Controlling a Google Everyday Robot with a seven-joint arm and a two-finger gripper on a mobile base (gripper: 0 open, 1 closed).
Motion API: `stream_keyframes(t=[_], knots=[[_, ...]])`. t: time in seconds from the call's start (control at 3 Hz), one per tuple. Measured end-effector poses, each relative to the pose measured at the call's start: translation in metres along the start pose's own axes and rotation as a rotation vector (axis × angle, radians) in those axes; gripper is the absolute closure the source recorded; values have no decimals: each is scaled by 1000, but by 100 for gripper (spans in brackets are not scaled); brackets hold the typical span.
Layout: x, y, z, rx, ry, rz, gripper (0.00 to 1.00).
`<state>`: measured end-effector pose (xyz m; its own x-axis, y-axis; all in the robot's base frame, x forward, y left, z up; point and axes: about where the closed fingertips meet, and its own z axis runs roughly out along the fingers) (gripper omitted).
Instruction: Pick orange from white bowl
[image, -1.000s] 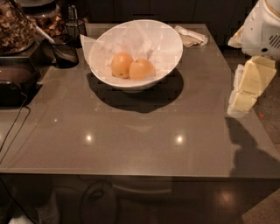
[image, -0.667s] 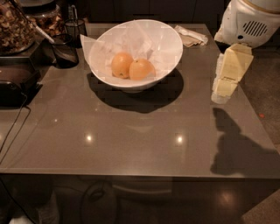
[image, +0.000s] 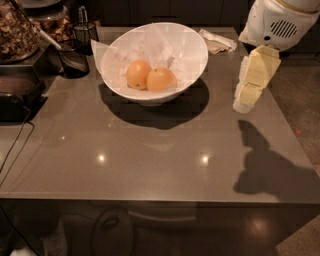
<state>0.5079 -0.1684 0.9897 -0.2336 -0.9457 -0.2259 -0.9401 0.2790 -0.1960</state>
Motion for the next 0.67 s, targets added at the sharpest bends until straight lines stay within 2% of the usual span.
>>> stream_keyframes(t=[0.33, 0.67], knots=[[-33, -19, 10, -41, -45, 16, 0], [-79, -46, 21, -52, -64, 0, 0]])
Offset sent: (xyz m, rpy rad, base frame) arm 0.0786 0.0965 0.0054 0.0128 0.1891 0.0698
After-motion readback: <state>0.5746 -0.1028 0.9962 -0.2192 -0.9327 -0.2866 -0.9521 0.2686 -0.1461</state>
